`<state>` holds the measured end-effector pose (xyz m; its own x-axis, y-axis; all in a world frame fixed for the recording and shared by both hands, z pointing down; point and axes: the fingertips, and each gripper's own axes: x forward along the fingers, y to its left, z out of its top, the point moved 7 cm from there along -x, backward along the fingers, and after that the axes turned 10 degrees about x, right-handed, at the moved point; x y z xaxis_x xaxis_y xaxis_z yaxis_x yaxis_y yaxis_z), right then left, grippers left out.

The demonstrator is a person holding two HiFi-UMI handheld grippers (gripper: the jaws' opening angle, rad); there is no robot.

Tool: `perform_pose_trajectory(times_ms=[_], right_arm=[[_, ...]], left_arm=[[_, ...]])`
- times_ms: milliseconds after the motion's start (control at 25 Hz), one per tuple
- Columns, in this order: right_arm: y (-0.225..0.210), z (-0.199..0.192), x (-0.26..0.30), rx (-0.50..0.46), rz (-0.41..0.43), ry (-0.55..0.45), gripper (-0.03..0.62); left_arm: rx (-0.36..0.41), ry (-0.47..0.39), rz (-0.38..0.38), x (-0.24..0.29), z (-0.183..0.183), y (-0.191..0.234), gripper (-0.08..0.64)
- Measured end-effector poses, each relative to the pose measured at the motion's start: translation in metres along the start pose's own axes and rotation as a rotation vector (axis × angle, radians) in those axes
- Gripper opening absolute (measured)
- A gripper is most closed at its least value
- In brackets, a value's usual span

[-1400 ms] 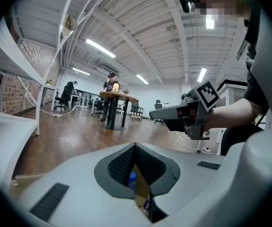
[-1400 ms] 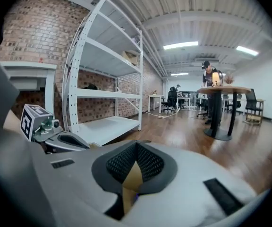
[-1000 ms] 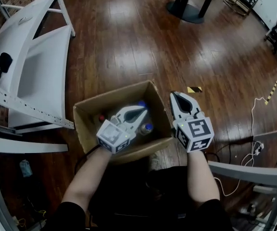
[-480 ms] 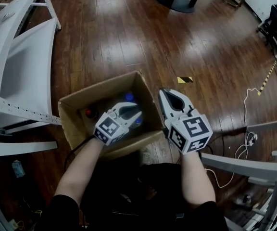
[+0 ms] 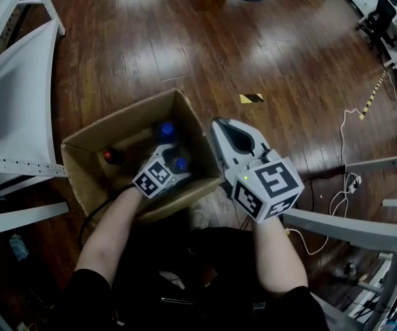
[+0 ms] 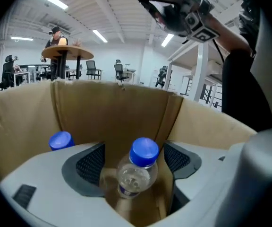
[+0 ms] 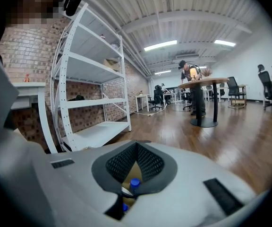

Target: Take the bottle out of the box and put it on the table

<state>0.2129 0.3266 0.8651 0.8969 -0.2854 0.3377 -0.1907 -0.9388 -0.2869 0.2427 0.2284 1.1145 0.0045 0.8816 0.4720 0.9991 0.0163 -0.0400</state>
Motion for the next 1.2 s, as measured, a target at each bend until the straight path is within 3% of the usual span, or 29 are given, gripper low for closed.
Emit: perform_pose_trajectory(times_ms=[280, 400, 560, 880, 1200], right_arm=[[-0.007, -0.007, 0.0, 0.019, -0.013, 0.025, 0.003], [-0.004, -0.012, 0.006, 0.007, -0.005, 0.048, 0.003], [0.0, -0.019, 0.012, -0.025, 0.008, 0.087, 0.003], [0.0, -0.027, 0.019, -0.014, 0.022, 0.136, 0.003], [0.001, -0.032, 0.033, -0.03, 0.032, 0.173, 0.003]], left_arm=[[-0.026, 0.147, -0.045, 0.032, -0.038, -0.006, 0.394], [-0.001, 0.198, -0.051, 0.043, -0.043, -0.009, 0.396], [0.029, 0.235, -0.029, 0.056, -0.049, -0.015, 0.396], [0.071, 0.255, 0.018, 0.056, -0.051, -0.008, 0.316], [-0.075, 0.265, 0.035, 0.039, -0.051, 0.01, 0.311]])
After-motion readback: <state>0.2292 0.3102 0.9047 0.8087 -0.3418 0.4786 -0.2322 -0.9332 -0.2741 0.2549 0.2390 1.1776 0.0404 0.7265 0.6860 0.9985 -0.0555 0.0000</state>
